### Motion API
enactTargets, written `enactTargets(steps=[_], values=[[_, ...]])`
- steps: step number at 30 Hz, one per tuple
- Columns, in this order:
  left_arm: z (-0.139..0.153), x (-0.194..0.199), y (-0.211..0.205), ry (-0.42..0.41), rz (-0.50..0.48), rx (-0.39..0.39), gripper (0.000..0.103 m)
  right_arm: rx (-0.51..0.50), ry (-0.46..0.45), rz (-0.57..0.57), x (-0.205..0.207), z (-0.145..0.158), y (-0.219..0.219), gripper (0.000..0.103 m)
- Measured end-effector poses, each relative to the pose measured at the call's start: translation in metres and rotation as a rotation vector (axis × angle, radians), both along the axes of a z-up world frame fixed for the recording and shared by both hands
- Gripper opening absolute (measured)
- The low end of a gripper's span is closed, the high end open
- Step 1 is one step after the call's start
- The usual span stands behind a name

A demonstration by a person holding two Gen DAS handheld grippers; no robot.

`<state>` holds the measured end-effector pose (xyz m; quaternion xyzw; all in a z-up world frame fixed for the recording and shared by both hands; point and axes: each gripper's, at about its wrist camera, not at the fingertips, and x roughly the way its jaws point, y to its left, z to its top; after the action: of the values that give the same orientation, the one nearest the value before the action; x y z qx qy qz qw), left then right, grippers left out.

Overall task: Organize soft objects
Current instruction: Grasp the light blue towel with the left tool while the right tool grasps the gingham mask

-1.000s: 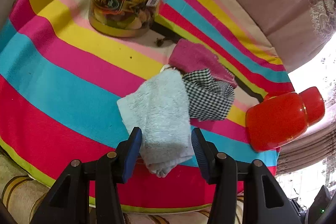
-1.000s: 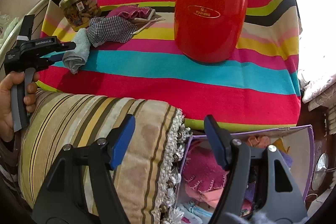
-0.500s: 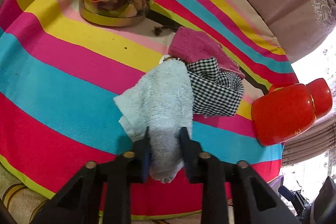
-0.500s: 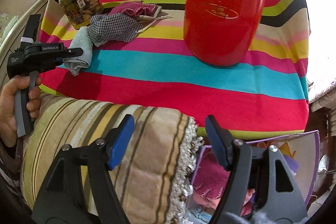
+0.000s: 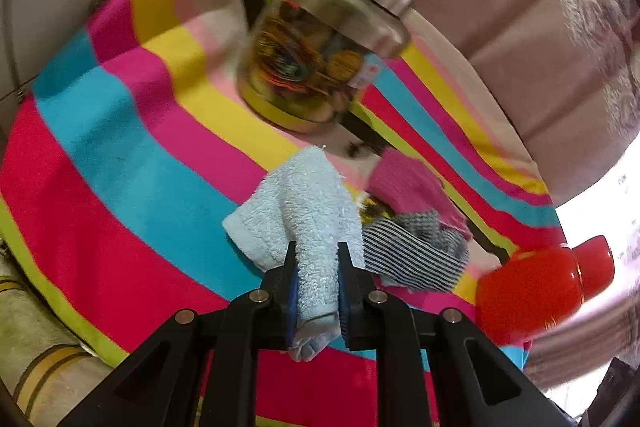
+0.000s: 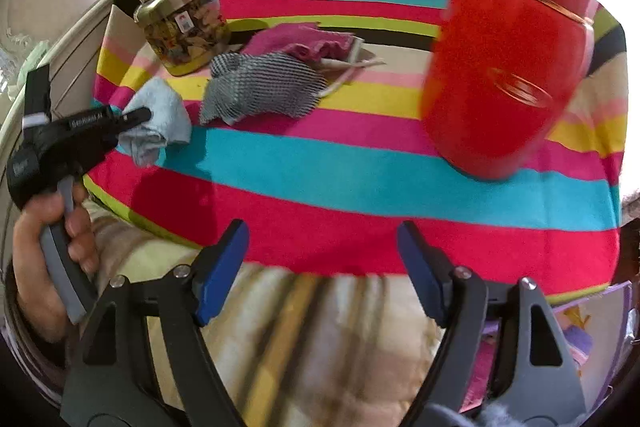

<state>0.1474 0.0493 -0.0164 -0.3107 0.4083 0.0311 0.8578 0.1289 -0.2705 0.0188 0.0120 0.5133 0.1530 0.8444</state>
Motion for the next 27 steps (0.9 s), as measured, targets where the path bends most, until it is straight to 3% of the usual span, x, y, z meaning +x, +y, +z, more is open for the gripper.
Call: enactTargets(steps=[5, 14, 23, 24, 26, 27], values=[[-0.013, 0.002, 0.007, 0.057, 0.029, -0.02, 0.02, 0.071, 0.025, -0.038, 0.027, -0.005, 0.024, 0.08], [-0.016, 0.001, 0.008, 0.052, 0.041, -0.031, 0.039, 0.162, 0.061, -0.163, 0.079, -0.02, 0.06, 0.079], [-0.019, 0.003, 0.01, 0.047, 0.042, -0.045, 0.04, 0.203, 0.074, -0.234, 0.121, -0.035, 0.08, 0.079], [-0.019, 0.003, 0.011, 0.047, 0.042, -0.046, 0.04, 0.205, 0.079, -0.231, 0.124, -0.038, 0.082, 0.077], [-0.019, 0.003, 0.011, 0.048, 0.042, -0.048, 0.04, 0.199, 0.093, -0.216, 0.128, -0.046, 0.086, 0.051], [-0.019, 0.003, 0.011, 0.048, 0.042, -0.049, 0.04, 0.196, 0.108, -0.205, 0.128, -0.05, 0.086, 0.044]])
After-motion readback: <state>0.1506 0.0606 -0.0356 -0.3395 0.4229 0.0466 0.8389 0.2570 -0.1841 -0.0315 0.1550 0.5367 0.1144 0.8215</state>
